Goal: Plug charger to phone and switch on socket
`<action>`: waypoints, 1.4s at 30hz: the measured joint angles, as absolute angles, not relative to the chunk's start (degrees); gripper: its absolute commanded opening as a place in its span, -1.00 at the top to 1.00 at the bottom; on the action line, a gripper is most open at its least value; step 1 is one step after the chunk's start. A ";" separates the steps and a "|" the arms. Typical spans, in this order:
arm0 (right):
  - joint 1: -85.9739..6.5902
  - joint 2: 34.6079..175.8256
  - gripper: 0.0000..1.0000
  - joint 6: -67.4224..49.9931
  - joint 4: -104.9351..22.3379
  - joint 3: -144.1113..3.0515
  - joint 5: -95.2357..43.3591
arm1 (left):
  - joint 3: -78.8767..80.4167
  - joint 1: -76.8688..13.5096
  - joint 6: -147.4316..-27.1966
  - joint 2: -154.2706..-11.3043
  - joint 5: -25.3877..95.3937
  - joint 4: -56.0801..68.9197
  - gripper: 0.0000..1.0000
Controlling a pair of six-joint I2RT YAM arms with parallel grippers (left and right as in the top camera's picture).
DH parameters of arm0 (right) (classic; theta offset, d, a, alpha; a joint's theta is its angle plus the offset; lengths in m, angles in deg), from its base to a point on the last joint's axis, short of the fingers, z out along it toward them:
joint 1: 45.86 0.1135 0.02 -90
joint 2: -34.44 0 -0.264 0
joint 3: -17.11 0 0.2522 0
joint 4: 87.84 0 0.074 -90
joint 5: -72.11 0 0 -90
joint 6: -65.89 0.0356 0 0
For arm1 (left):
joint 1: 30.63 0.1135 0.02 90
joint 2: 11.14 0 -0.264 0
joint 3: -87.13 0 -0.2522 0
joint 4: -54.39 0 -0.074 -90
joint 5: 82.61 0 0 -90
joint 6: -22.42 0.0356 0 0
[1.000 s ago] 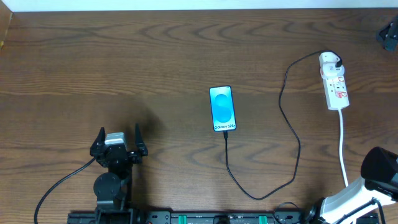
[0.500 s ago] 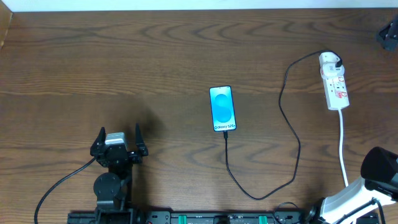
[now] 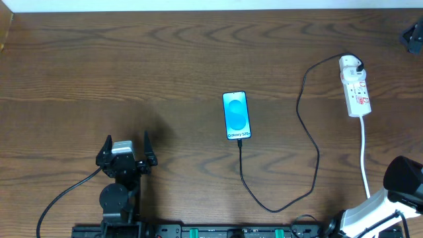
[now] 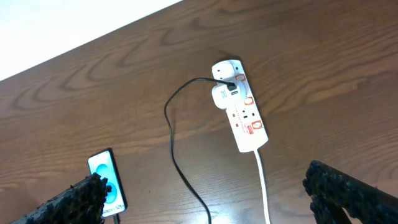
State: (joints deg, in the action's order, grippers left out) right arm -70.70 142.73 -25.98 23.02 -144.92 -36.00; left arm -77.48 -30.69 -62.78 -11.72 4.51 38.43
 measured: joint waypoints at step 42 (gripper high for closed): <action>-68.18 132.90 -0.98 -23.27 -8.41 -112.35 -36.33 | -77.48 -30.69 -62.80 -11.72 4.53 38.43 -0.81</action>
State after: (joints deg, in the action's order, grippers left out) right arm -68.18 132.90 -23.27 -8.41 -112.35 -36.33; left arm -77.48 -30.69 -62.80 -11.72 4.53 38.43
